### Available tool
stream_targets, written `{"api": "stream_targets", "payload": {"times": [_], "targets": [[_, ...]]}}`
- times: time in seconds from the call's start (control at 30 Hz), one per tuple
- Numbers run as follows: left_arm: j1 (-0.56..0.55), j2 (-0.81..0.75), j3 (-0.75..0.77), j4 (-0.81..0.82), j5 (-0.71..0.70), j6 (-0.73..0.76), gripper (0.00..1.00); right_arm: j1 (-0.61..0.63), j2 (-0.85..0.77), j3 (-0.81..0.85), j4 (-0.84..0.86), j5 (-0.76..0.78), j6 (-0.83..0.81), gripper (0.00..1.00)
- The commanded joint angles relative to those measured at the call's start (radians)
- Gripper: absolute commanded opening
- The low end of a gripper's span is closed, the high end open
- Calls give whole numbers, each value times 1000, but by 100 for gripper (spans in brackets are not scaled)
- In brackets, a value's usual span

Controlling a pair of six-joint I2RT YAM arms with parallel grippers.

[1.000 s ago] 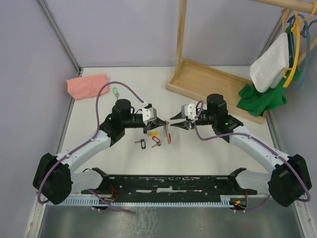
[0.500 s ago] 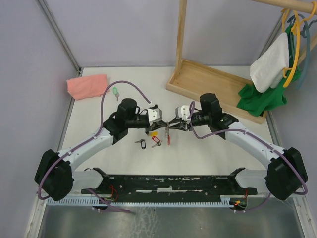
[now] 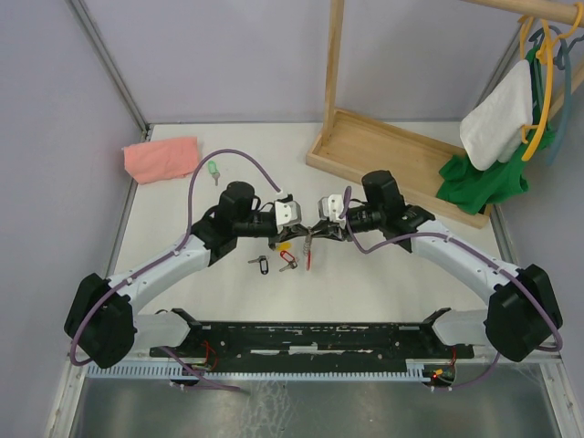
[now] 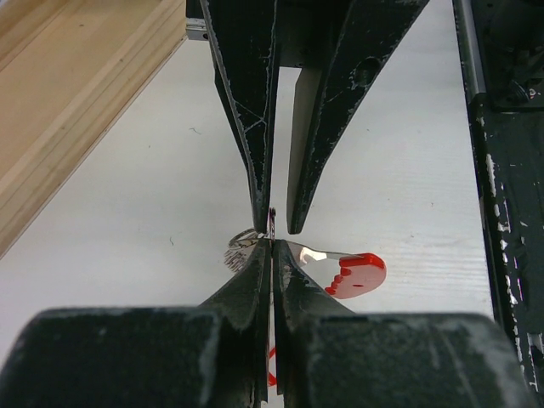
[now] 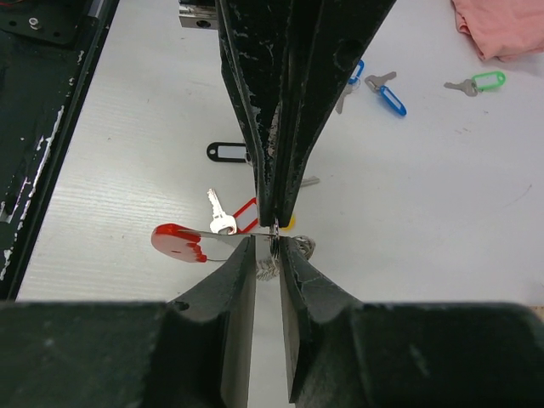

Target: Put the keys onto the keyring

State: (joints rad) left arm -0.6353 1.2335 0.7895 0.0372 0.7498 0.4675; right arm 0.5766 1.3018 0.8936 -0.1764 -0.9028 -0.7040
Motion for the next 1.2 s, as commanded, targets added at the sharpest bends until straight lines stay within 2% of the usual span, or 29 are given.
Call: {"api": "stream_targets", "payload": {"times": [0.0, 0.43, 0.63, 0.77, 0.97, 1.17], "targets": [[-5, 3, 54, 22, -5, 37, 3, 10, 11, 53, -8, 5, -17, 24], [-16, 9, 66, -1, -19, 43, 3, 21, 27, 76, -56, 22, -39, 15], [-20, 4, 64, -5, -20, 43, 3, 25, 36, 82, -72, 41, -51, 2], [-20, 3, 62, -4, -27, 37, 3, 23, 28, 70, -56, 51, -49, 1], [-20, -15, 38, 28, -87, -17, 21, 24, 9, 48, 34, 127, 105, 1], [-20, -57, 5, 85, -263, -147, 38, 22, -23, -9, 115, 190, 195, 1]]}}
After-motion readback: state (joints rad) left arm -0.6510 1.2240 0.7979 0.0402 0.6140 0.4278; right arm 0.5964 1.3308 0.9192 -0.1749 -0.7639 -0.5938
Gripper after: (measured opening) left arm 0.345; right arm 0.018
